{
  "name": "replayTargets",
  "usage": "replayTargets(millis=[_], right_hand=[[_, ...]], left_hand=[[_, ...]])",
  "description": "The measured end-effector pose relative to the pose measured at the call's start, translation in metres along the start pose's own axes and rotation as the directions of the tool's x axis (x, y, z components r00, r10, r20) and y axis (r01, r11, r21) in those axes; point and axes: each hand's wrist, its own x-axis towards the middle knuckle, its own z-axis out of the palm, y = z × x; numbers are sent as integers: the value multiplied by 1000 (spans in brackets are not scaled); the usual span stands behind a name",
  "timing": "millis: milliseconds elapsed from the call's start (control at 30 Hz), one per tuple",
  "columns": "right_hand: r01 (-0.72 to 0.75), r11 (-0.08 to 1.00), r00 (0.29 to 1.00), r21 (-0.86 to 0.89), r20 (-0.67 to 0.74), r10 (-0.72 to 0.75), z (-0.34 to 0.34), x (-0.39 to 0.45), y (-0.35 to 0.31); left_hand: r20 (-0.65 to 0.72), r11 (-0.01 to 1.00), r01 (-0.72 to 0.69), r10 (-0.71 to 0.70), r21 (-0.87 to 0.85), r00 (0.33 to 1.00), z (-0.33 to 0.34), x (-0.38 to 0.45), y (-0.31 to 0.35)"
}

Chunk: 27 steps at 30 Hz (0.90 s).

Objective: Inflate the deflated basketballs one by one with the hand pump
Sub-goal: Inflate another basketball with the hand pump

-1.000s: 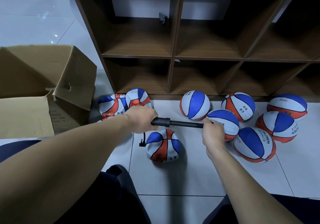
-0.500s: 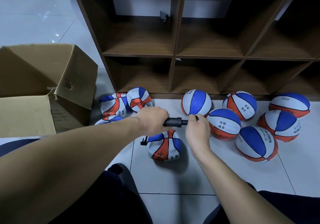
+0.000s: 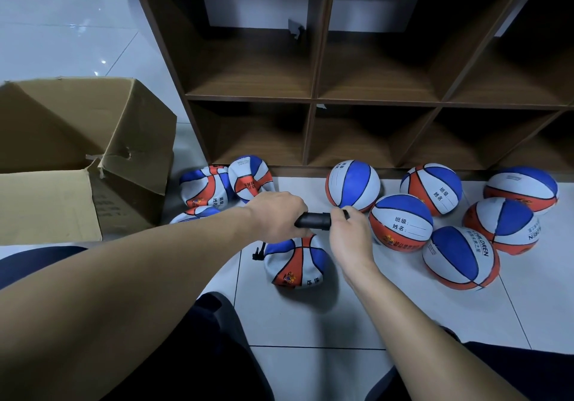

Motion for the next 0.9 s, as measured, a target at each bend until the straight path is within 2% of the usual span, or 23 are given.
replayTargets(millis=[133, 300, 467, 633, 900], right_hand=[[-51, 998, 999, 19, -11, 52, -11, 10, 9], [-101, 993, 987, 61, -117, 107, -35, 28, 14], [-53, 997, 971, 53, -229, 64, -31, 25, 9], [-13, 999, 982, 36, -190, 19, -13, 13, 5], [13, 999, 999, -45, -51, -16, 0, 2, -2]], left_hand=[[47, 1000, 20, -19, -8, 999, 1, -2, -13], [79, 996, 94, -94, -1, 992, -1, -7, -41], [40, 996, 90, -90, 1, 995, 0, -5, -34], [-4, 998, 59, -59, -6, 998, -3, -3, -22], [-38, 1000, 14, -14, 17, 999, -5, -2, 1]])
